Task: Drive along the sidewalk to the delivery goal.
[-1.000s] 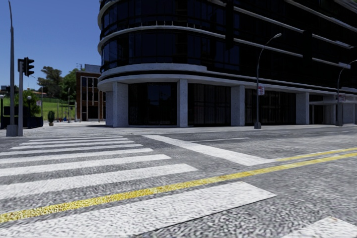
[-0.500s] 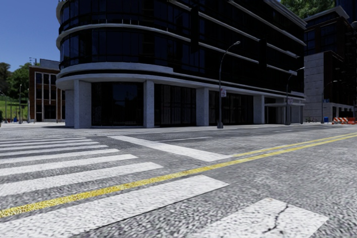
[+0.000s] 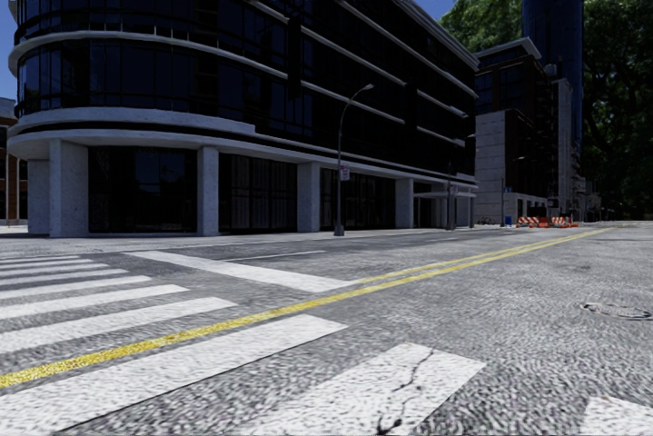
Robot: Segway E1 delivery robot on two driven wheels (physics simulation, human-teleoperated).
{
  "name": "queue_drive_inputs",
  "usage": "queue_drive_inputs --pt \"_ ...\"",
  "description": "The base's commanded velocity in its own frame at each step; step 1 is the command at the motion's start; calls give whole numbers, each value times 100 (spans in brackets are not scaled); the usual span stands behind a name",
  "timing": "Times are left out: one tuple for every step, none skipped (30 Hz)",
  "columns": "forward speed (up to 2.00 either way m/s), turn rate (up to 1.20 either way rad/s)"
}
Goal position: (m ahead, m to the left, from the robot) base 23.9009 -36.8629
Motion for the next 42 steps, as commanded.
queue_drive_inputs --pt "-44 -50" --pt "-43 -50" --pt "-43 -50" --pt "-42 -50" --pt "-42 -50" --pt "-42 -50" --pt "-42 -50" --pt "-42 -50" --pt "-42 -50" --pt "-42 -50" --pt "-42 -50" --pt "-42 -50" --pt "-42 -50" --pt "-42 -50" --pt "-42 -50" --pt "-42 -50" --pt "-42 -50" --pt "-42 -50" --pt "-42 -50" --pt "-42 -50" --pt "-42 -50" --pt "-42 -50" --pt "-42 -50" --pt "-42 -50" --pt "-42 -50" --pt "-42 -50" --pt "-42 -50" --pt "-42 -50" --pt "-42 -50" --pt "-42 -50" --pt "-42 -50" --pt "-34 -50" --pt "-24 -50" --pt "0 -50" --pt "0 -50" --pt "0 -50" --pt "0 -50" --pt "0 -49" --pt "0 -39" --pt "0 -12" --pt "0 0" --pt "0 0"
